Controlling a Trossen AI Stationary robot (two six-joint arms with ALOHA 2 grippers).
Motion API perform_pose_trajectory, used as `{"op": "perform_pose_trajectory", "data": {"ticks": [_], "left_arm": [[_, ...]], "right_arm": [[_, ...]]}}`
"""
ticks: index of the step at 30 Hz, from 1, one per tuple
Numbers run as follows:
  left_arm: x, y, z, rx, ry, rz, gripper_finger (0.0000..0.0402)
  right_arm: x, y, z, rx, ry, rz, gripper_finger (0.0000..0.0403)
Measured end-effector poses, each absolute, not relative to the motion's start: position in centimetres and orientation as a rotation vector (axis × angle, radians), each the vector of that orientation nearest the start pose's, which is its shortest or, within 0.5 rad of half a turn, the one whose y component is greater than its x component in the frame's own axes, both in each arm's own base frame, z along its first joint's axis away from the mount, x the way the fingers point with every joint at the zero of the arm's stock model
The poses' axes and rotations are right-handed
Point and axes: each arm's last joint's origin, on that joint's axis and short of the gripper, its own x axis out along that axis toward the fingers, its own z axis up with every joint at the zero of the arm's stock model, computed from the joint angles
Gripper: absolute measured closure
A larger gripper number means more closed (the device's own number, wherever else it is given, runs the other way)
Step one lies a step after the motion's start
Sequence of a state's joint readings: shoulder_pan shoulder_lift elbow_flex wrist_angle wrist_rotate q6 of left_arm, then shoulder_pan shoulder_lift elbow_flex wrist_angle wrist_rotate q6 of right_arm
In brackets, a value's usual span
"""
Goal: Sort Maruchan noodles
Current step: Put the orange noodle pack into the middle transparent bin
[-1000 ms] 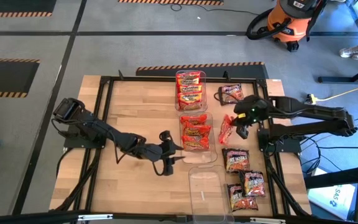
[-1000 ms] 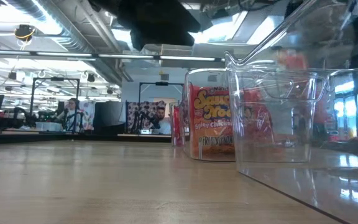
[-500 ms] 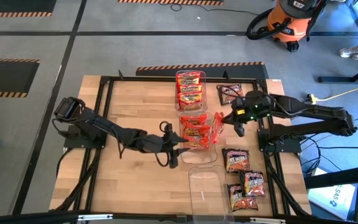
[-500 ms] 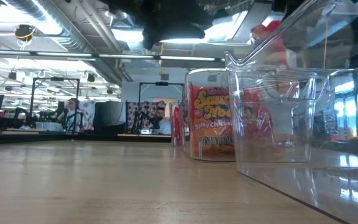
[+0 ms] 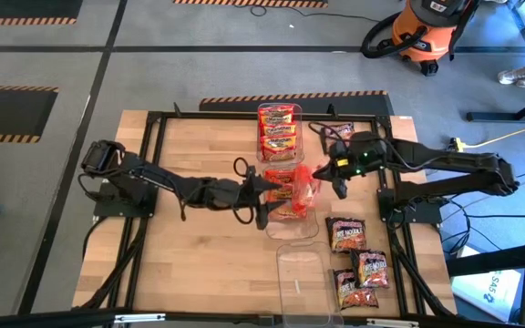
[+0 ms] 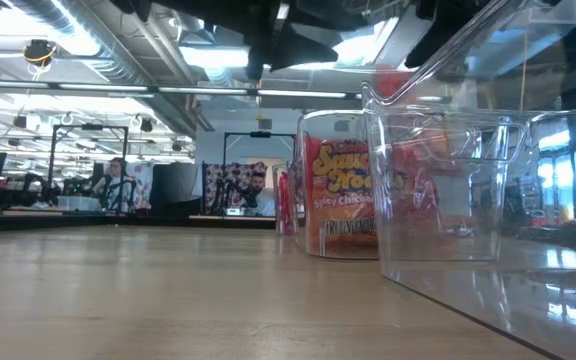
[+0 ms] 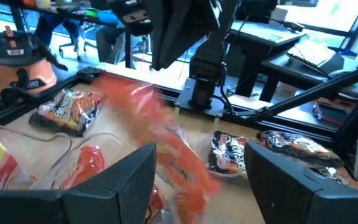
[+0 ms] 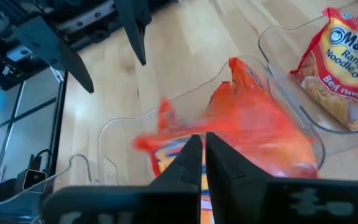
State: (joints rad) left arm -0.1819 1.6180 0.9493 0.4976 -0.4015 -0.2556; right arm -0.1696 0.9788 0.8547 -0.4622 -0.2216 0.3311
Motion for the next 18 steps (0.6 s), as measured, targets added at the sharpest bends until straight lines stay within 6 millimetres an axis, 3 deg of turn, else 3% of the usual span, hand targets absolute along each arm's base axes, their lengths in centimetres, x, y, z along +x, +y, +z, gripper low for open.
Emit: {"op": "perform_pose_trajectory", "data": {"ticks": [13,18], "left_arm": [[35.1,-5.2,24.2,-0.201,0.174,0.243,0.0168],[34.9,-5.4,23.8,-0.212,0.217,0.240,0.0168]], "right_arm": [[20.2,-2.8,29.6,0.424,0.661,-0.052,0.0399],[19.3,-2.8,29.7,0.374,0.771,-0.085,0.0341]]}}
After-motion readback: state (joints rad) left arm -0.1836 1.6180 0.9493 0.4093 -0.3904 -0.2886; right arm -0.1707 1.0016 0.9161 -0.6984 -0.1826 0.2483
